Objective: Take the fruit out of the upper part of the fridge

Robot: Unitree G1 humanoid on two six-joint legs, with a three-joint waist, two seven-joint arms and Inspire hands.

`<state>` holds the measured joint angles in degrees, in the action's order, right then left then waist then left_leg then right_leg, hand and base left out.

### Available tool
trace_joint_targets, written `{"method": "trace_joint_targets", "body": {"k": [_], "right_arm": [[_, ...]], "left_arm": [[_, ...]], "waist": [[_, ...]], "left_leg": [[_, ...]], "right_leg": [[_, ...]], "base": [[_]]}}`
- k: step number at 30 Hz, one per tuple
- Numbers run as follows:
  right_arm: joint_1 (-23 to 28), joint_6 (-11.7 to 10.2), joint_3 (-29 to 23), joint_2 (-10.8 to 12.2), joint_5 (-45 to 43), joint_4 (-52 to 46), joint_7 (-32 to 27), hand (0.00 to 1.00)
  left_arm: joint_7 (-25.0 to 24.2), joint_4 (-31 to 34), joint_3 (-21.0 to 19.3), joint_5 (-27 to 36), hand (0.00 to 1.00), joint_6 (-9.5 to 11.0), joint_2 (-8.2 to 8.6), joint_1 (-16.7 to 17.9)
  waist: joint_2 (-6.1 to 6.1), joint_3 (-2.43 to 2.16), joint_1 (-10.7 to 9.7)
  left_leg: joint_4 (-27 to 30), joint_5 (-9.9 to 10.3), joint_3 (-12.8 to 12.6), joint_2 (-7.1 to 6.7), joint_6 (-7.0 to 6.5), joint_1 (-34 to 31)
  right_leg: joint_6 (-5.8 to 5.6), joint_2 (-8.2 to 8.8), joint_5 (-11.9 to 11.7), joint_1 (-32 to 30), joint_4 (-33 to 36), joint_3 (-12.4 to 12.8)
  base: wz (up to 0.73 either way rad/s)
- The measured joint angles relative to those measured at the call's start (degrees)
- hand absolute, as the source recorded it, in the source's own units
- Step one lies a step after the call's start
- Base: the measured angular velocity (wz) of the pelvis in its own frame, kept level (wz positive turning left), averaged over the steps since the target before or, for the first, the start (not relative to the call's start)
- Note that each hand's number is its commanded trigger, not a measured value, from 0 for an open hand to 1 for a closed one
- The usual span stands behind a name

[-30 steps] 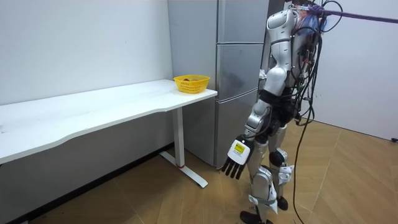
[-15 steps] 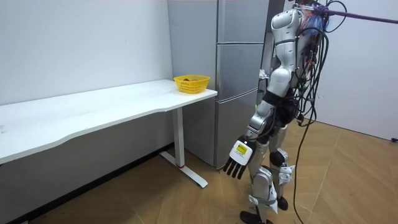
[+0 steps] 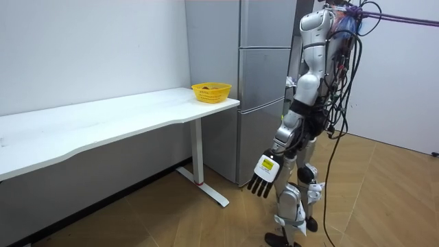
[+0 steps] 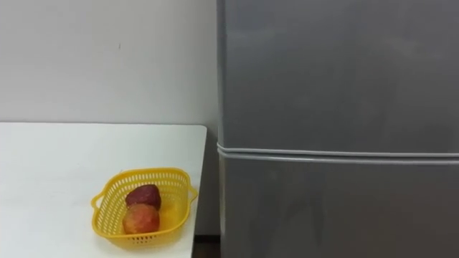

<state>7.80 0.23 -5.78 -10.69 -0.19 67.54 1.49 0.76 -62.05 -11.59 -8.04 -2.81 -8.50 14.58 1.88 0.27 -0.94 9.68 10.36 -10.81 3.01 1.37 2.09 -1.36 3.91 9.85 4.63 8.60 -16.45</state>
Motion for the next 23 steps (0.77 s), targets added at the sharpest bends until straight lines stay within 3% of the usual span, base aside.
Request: {"method": "trace_joint_targets", "body": {"k": [9,20,23], "right_arm": [[0.3,1.1,-0.5,0.5,-0.1,1.8,0.7,0.0],[1.3,1.2,-0.6,0.6,-0.2,2.6,0.4,0.0],[1.4,2.1,-0.7,0.7,-0.2,3.3,0.4,0.0]], "left_arm": [[-0.3,-0.5,-0.1,-2.8,0.0,-3.2,0.18,-0.5],[-0.2,-0.9,0.0,-2.8,0.0,-3.3,0.54,-3.0],[-0.2,-1.0,0.0,-2.8,0.0,-3.4,0.53,-2.9]], "waist": [[-0.19,-0.21,-0.3],[-0.44,-0.34,-0.6],[-0.48,-0.33,-0.7]], "left_leg": [[0.0,0.0,-0.2,-0.12,-0.02,0.7],[-0.1,0.0,-1.1,0.0,-0.03,1.7],[-0.1,0.1,-1.6,0.12,0.03,2.0]], "right_leg": [[-0.07,0.06,0.1,0.1,0.0,0.6],[-0.05,-0.03,0.1,0.3,0.2,1.6],[-0.01,-0.14,0.1,0.4,0.3,2.1]], "base": [[-0.01],[-0.04],[-0.07]]}}
